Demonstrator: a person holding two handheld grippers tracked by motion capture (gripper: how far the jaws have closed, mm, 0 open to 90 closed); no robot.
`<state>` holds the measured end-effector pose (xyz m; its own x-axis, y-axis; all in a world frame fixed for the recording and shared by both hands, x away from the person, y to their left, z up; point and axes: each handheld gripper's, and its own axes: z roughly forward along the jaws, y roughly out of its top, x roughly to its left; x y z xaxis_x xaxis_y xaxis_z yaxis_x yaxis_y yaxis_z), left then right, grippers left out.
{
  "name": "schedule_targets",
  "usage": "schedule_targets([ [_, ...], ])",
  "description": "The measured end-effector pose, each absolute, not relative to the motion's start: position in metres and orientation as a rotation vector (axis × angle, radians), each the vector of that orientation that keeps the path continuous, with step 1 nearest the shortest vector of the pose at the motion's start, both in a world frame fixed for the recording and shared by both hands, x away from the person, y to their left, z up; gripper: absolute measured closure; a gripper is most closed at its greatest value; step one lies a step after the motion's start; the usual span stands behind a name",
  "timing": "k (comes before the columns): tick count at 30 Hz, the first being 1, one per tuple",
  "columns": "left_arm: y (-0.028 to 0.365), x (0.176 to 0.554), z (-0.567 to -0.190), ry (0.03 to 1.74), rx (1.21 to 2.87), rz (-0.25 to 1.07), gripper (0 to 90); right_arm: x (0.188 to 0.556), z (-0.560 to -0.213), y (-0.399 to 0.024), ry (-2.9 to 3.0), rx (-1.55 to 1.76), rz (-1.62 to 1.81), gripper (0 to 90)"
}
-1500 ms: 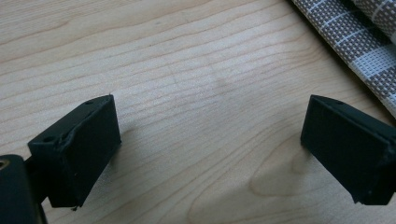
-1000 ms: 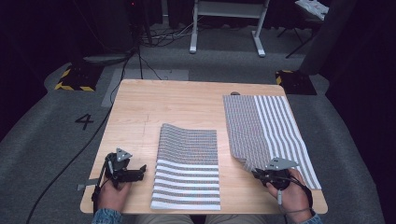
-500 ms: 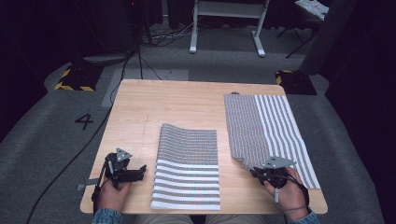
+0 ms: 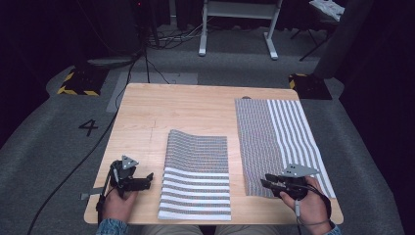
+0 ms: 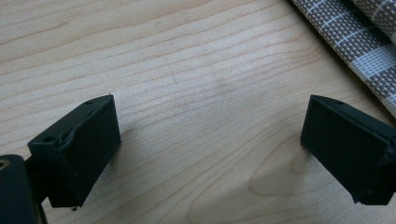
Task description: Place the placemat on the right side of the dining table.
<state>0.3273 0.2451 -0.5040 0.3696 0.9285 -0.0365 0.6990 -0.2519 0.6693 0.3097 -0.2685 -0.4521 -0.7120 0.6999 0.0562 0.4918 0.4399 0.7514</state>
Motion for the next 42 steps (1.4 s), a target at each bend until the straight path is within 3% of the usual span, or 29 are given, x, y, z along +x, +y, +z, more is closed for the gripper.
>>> schedule_targets([
  [7, 0.245, 0.327, -0.504, 1.4, 2.034, 0.495, 4.8, 0.315, -0.478, -0.254, 2.567, 0.996, 1.008, 83.8],
  [19, 0.245, 0.327, -0.504, 1.401, 2.034, 0.496, 4.8, 0.313, -0.48, -0.248, 2.57, 0.996, 1.037, 80.7],
  [23, 0.245, 0.327, -0.504, 1.4, 2.034, 0.498, 4.8, 0.31, -0.467, -0.244, 2.537, 0.97, 1.119, 72.5],
  [28, 0.245, 0.327, -0.504, 1.396, 2.037, 0.497, 4.9, 0.303, -0.448, -0.229, 2.478, 0.918, 1.266, 48.4],
  [30, 0.245, 0.326, -0.504, 1.399, 2.035, 0.493, 4.8, 0.301, -0.442, -0.222, 2.456, 0.881, 1.313, 42.7],
  [42, 0.245, 0.327, -0.504, 1.392, 2.039, 0.499, 4.7, 0.288, -0.438, -0.172, 2.539, 0.738, 1.393, 35.9],
])
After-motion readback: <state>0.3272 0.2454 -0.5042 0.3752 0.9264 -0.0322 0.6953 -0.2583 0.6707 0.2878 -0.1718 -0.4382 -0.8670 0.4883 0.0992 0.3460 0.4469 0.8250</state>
